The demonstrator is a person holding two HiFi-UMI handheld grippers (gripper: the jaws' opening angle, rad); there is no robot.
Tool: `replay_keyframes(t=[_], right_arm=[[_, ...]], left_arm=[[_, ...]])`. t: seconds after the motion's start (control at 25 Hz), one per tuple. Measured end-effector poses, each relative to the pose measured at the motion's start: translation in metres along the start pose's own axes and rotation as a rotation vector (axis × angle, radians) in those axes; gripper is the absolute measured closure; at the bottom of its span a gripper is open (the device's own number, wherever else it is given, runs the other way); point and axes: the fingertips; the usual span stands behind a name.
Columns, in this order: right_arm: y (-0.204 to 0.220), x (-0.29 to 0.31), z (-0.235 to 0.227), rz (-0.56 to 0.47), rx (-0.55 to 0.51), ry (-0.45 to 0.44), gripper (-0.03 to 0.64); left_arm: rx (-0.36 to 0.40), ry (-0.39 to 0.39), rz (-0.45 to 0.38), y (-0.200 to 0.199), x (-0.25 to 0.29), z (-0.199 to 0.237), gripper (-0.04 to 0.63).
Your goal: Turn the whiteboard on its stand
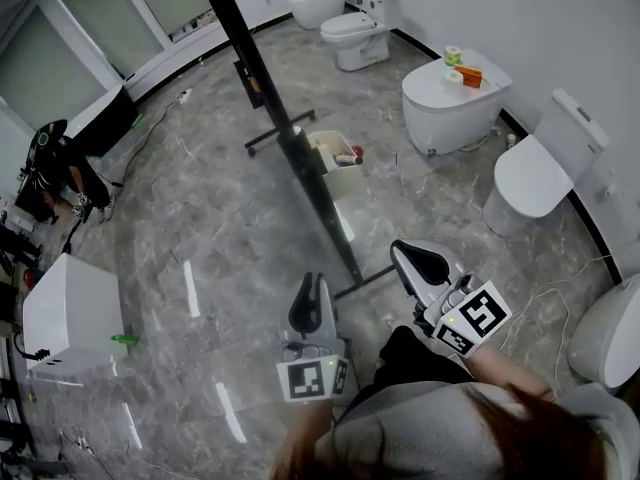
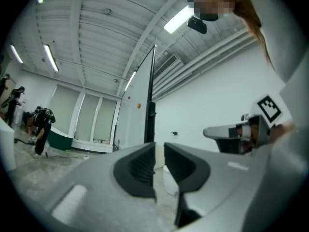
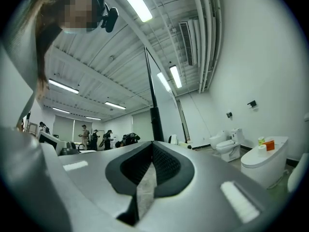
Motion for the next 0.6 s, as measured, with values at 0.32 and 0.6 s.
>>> replay_keyframes(t=[0.32, 0.6], right_arm=[[0.024, -0.03, 0.05, 0.044, 0.024, -0.026, 0.614], [0.004, -0.034, 0.04, 0.016, -0.003, -0.087, 0.613]], left_arm=[[0.013, 0.107, 0.057, 0.011, -0.029, -0.053, 0.597], [0.015, 0.067, 0.058, 0.005, -0.011, -0.063, 0.597]])
Point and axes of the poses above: the fingertips, and each gripper's own axes: x forward along the fingers, z to its left, y out of its underside, and after that the axes turned 4 degrees about y, right-handed
